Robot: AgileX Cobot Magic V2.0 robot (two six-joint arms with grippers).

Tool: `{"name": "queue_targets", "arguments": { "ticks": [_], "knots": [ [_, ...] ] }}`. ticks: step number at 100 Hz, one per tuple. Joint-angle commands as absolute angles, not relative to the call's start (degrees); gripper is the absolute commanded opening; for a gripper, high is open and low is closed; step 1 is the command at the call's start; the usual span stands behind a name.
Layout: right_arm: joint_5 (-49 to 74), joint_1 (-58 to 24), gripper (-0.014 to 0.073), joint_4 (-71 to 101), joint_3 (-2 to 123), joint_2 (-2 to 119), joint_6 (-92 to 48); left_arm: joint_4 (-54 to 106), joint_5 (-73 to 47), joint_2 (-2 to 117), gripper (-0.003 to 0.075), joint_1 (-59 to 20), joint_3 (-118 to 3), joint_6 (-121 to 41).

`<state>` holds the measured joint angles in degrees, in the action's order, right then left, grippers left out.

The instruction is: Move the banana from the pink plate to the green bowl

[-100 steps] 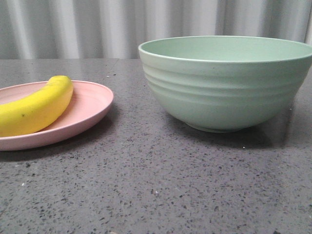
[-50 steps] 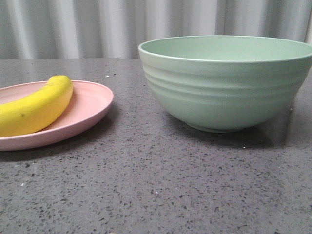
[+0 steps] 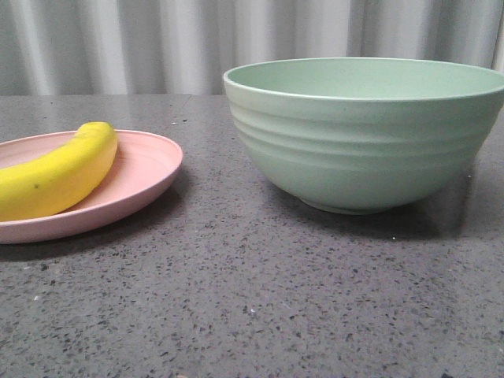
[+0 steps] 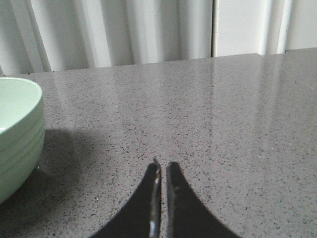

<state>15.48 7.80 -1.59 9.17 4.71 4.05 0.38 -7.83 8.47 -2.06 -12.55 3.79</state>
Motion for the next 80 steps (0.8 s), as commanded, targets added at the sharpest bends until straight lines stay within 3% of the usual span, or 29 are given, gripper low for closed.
{"name": "queue_targets", "arguments": {
  "ticks": [1,37,44,63,80],
  "knots": [
    [13.84,8.18,-0.0071,-1.6,14.44,9.02,3.49,0.46,-3.41,12.44,-0.002,-2.02,-16.77,3.87],
    [14.73,8.18,-0.0071,-1.6,22.25,17.94,3.6,0.46,3.59,22.35,-0.0011,-2.02,-19.19,3.87],
    [14.87,8.18,-0.0071,-1.42,22.25,18.05,3.6,0.46,5.11,23.02,0.005,-2.02,-19.19,3.87],
    [15.75,8.18,-0.0071,1.0,22.25,18.05,3.6,0.46,8.4,24.21,0.0335,-2.02,-19.19,3.87],
    [15.75,8.18,-0.0071,1.0,22.25,18.05,3.6,0.46,10.63,25.85,0.037,-2.02,-19.56,3.87]
  ]
}}
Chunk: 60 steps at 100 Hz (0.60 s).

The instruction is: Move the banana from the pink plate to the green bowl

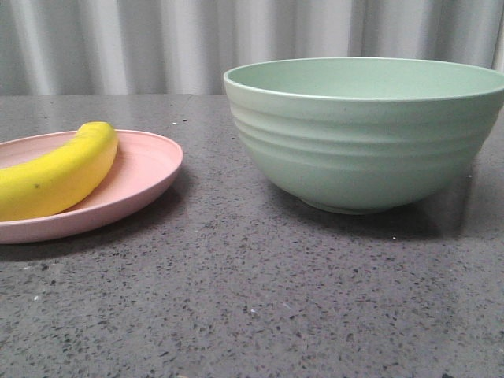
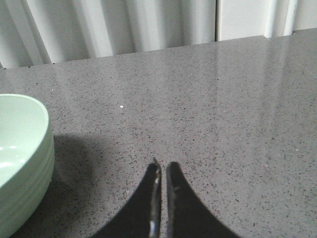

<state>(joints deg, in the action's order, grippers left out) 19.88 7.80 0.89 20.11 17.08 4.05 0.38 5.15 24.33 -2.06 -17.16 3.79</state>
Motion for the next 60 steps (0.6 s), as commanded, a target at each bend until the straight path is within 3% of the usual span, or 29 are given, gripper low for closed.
{"name": "queue_targets", "arguments": {
  "ticks": [1,27,60],
  "knots": [
    [15.75,8.18,-0.0071,1.0,22.25,18.05,3.6,0.46,10.52,25.95,0.037,-2.02,-19.57,3.87],
    [15.64,8.18,-0.0071,1.0,22.25,18.05,3.6,0.46,-1.14,31.0,0.037,-8.18,-26.37,3.87],
    [15.64,8.18,-0.0071,1.0,22.25,18.05,3.6,0.46,-17.38,43.09,0.037,-23.09,-35.1,3.87]
  ]
}}
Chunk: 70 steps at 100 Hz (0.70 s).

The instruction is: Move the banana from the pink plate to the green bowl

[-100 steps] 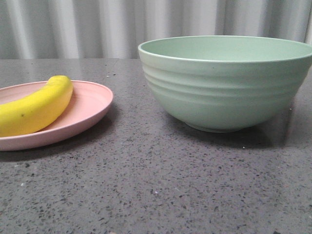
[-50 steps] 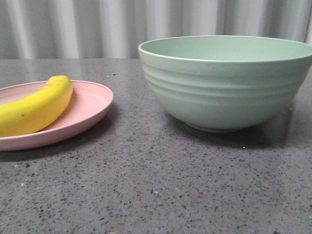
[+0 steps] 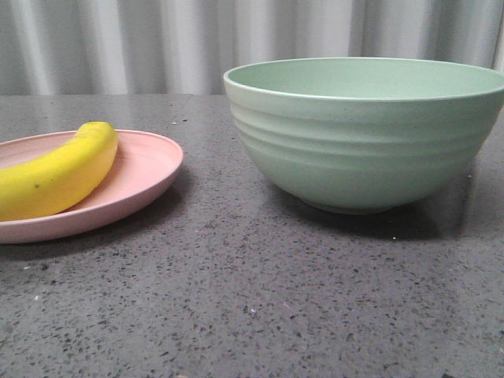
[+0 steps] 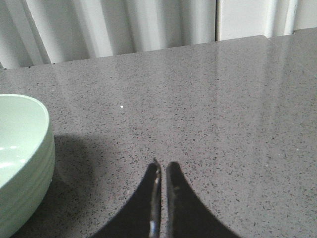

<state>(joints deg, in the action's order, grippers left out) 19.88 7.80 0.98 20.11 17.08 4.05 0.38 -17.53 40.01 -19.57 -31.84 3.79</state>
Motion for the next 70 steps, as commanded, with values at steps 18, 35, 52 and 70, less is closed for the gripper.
{"name": "queue_targets", "arguments": {
  "ticks": [18,35,52,70],
  "knots": [
    [15.64,8.18,-0.0071,1.0,22.25,18.05,3.6,0.46,-19.54,50.22,0.037,-30.83,-36.32,3.87],
    [15.64,8.18,-0.0071,1.0,22.25,18.05,3.6,0.46,-21.23,57.79,0.037,-34.32,-38.27,3.87],
    [15.64,8.18,-0.0071,1.0,22.25,18.05,3.6,0.0,-21.28,63.88,0.037,-34.32,-40.28,3.87],
    [15.64,8.18,-0.0071,1.0,22.25,18.05,3.6,0.0,-21.28,68.69,0.037,-34.32,-41.75,3.87]
  ]
}}
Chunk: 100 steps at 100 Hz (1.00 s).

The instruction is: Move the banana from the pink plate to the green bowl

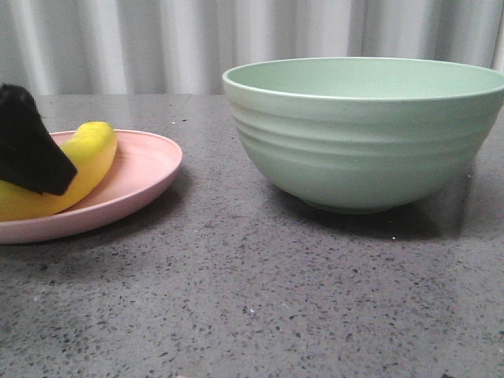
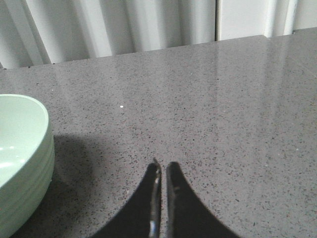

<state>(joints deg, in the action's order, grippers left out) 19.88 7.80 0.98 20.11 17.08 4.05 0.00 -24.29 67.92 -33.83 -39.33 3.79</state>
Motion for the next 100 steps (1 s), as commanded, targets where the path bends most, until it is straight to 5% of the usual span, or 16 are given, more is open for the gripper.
{"name": "queue_targets", "arguments": {
  "ticks": [1,28,65,100],
  "knots": [
    [15.64,8.18,-0.0071,1.0,22.25,18.05,3.6,0.0,-21.37,68.82,0.037,-34.32,-41.77,3.87],
    [15.57,8.18,-0.0071,1.0,22.25,18.05,3.6,0.0,-20.53,70.44,0.0343,-34.32,-41.87,3.87],
    [15.42,8.18,-0.0071,1.0,22.25,18.05,3.6,-0.4,-18.85,70.44,-0.0018,-34.32,-41.87,3.87],
    [26.51,7.48,-0.0071,1.0,28.97,18.68,3.6,-0.4,-19.09,67.35,-0.002,-35.18,-45.17,3.74]
  ]
}}
